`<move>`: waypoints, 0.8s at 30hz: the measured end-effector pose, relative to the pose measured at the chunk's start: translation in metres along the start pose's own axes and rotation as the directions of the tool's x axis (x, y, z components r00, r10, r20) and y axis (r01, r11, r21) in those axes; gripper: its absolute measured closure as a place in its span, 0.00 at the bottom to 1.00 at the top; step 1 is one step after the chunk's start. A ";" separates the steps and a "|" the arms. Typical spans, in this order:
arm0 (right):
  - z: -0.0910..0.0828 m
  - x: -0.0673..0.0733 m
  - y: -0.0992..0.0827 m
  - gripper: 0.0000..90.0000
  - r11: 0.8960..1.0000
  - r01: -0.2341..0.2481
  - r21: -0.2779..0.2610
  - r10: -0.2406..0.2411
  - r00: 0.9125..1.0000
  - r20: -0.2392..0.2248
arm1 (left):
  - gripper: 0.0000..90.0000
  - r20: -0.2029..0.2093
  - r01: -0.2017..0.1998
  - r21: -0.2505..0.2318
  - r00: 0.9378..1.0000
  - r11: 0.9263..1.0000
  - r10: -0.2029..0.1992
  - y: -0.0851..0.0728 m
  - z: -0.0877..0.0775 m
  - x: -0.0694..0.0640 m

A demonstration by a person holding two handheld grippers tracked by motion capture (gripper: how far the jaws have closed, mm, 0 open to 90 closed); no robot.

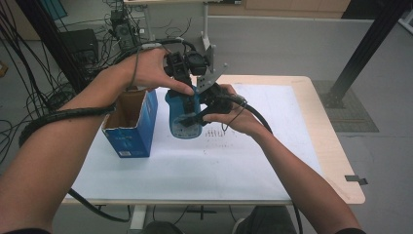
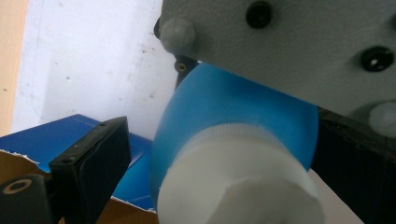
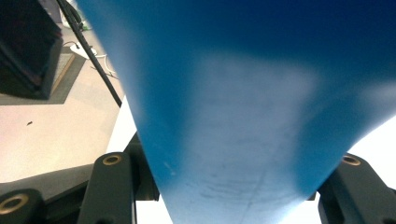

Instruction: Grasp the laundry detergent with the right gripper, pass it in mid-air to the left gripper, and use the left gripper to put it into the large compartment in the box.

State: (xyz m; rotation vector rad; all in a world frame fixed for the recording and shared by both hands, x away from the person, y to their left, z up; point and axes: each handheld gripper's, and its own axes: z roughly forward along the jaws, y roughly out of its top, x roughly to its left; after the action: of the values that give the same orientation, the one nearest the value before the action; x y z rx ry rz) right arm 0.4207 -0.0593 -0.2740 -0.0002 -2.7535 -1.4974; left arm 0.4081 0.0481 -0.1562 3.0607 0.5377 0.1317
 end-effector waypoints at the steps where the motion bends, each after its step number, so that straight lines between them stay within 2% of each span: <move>1: 0.000 0.000 0.000 0.48 1.000 0.004 -0.006 -0.004 1.000 0.001 | 0.07 0.000 0.002 -0.001 1.000 1.000 -0.002 0.000 0.000 0.000; 16: 0.001 -0.001 0.000 0.48 1.000 0.007 -0.009 -0.007 1.000 -0.002 | 0.07 -0.006 -0.006 0.004 1.000 1.000 0.006 0.000 0.000 0.000; 20: 0.000 0.000 0.000 0.48 1.000 -0.007 -0.001 0.007 1.000 -0.003 | 0.07 -0.004 -0.007 0.003 1.000 1.000 0.007 0.000 -0.001 0.000; 24: 0.000 0.000 0.001 0.48 1.000 0.005 0.000 -0.005 1.000 -0.003 | 0.07 -0.006 -0.009 0.001 1.000 1.000 0.009 0.001 -0.001 -0.001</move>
State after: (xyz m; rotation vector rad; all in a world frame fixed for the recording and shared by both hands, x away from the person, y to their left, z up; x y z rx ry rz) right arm 0.4209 -0.0587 -0.2735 0.0090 -2.7529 -1.4979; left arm 0.4078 0.0470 -0.1550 3.0647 0.5252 0.1416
